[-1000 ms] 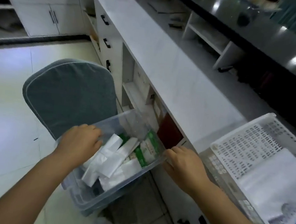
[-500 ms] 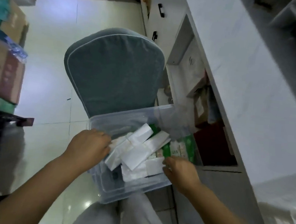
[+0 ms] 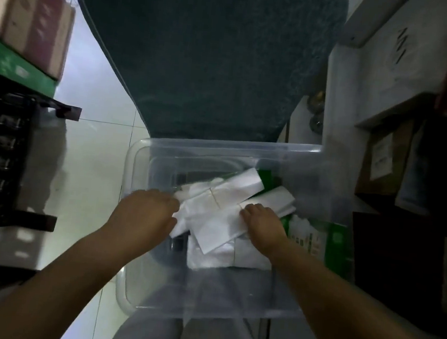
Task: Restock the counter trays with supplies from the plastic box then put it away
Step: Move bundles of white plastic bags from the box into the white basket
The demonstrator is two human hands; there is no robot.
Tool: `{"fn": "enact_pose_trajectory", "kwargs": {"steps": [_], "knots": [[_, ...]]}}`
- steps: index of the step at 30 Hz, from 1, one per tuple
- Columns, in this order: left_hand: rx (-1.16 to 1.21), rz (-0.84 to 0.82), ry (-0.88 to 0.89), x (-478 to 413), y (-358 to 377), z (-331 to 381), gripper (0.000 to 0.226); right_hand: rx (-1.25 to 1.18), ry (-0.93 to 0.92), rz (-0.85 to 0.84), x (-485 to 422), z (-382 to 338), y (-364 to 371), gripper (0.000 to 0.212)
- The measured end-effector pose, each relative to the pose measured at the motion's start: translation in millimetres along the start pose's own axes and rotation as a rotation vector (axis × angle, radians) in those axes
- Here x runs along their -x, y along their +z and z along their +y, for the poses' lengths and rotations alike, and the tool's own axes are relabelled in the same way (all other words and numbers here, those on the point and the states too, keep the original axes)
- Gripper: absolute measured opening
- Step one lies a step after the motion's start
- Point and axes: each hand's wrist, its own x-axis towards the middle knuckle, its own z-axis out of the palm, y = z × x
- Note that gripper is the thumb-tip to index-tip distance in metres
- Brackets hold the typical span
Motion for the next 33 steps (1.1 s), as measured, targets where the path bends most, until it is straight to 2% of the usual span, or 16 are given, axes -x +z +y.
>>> {"fn": "enact_pose_trajectory", "kwargs": {"steps": [4, 9, 12, 14, 17, 19, 20, 22, 24, 26, 29, 30, 33], "knots": [[0.023, -0.041, -0.021, -22, 26, 0, 0.028, -0.04, -0.091, -0.051, -22, 23, 20, 0.061], [0.039, -0.096, -0.048, -35, 44, 1, 0.028, -0.137, -0.21, -0.011, -34, 44, 19, 0.08], [0.041, -0.127, -0.058, -38, 50, 3, 0.027, -0.163, -0.316, 0.18, -33, 48, 16, 0.062], [0.041, -0.151, -0.055, -38, 53, 6, 0.026, -0.074, -0.344, 0.302, -30, 46, 14, 0.047], [0.067, -0.154, -0.028, -35, 53, 13, 0.02, 0.001, -0.393, 0.385, -23, 38, 13, 0.031], [0.091, -0.064, 0.002, -32, 54, 18, 0.012, 0.006, -0.46, 0.421, -17, 33, 9, 0.028], [0.097, -0.049, -0.005, -30, 54, 20, 0.013, 0.016, -0.487, 0.456, -12, 30, 5, 0.026], [0.143, -0.156, -0.086, -28, 56, 22, 0.028, 0.024, -0.531, 0.536, -4, 22, -5, 0.02], [0.259, -0.301, -0.207, -31, 56, 22, 0.04, 0.022, -0.558, 0.612, 4, 13, -19, 0.022], [0.487, -0.445, -0.338, -35, 52, 18, 0.045, 0.028, -0.576, 0.672, 10, 4, -32, 0.023], [0.979, -0.619, -0.465, -39, 40, 6, 0.028, 0.042, -0.565, 0.745, 15, -6, -49, 0.024], [1.09, -0.643, -0.476, -37, 31, 2, 0.025, 0.04, -0.558, 0.773, 17, -9, -54, 0.025], [1.259, -0.609, -0.505, -23, 10, -11, 0.036, 0.039, -0.524, 0.815, 18, -17, -63, 0.03]]}}
